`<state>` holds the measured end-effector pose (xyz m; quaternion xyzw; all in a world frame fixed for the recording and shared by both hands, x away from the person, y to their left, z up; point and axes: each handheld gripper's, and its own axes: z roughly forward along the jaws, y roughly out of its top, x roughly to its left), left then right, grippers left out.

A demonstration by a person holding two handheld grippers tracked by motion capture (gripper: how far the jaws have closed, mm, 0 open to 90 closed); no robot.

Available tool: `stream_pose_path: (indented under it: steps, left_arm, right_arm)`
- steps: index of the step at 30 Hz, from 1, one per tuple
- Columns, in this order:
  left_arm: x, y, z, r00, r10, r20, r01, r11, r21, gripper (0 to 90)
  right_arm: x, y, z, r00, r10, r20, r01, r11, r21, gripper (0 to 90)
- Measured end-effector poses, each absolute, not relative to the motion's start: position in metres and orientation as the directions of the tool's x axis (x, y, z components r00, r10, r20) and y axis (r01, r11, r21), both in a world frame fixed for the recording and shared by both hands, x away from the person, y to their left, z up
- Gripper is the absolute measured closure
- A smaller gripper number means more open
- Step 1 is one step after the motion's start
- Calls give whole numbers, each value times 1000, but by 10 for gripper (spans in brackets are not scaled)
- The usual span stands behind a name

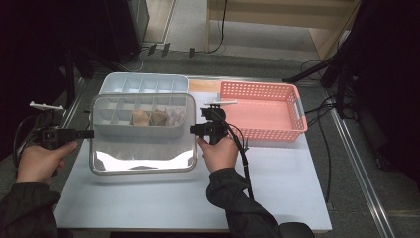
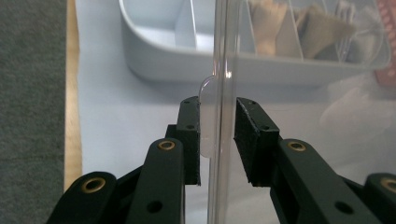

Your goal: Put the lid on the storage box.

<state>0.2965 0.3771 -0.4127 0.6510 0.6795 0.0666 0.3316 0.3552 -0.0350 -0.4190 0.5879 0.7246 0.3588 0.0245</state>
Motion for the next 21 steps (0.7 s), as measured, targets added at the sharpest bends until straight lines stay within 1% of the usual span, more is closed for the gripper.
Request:
stream_pose_path:
  steps: [7,16,21]
  left_arm:
    - [319,379,-400,76,934,-350,837,131,531,733]
    - [343,389,-397,60,931,-360,838,149,525,730]
    - [356,392,-390,60,936,-347,838,141,528,730]
  right_arm:
    - [374,-32,-410,-308,873,379,833,55,550,694]
    - [398,-20,-402,-313,881,354,822,64,567,692]
    - [409,-17,-401,-302,876,376,830,48,555,692]
